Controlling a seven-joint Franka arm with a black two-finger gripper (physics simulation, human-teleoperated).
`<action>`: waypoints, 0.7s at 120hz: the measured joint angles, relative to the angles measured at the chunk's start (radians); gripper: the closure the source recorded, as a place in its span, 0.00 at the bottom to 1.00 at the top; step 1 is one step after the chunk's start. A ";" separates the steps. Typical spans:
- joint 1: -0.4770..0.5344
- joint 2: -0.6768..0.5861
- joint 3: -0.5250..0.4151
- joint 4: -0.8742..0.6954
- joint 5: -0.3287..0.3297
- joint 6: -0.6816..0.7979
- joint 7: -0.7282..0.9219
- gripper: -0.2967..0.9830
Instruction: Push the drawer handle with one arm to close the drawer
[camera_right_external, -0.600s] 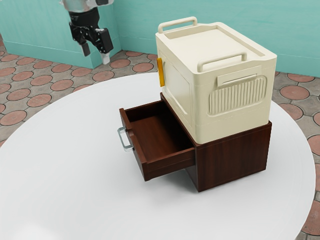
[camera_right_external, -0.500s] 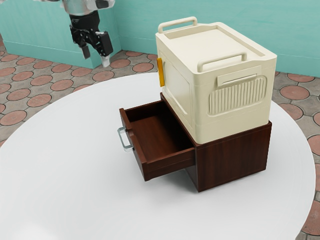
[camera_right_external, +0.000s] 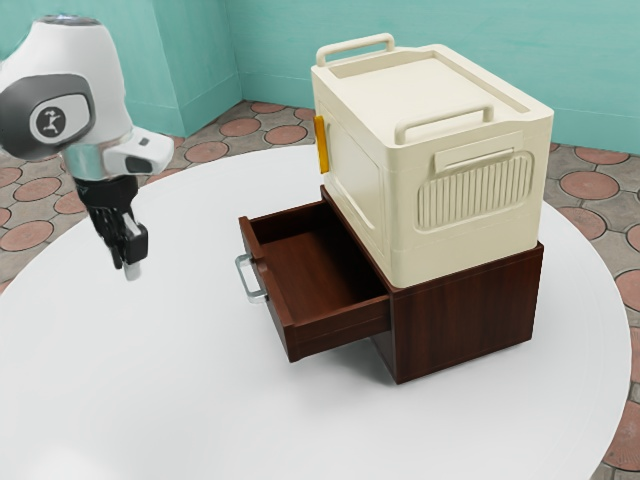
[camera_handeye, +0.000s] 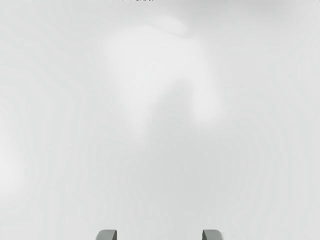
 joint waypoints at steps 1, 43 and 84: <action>0.000 0.000 0.003 -0.007 0.000 0.010 0.007 0.68; 0.000 0.094 0.041 -0.095 0.040 0.335 0.311 0.82; -0.003 0.206 0.039 -0.090 -0.063 0.417 0.498 0.84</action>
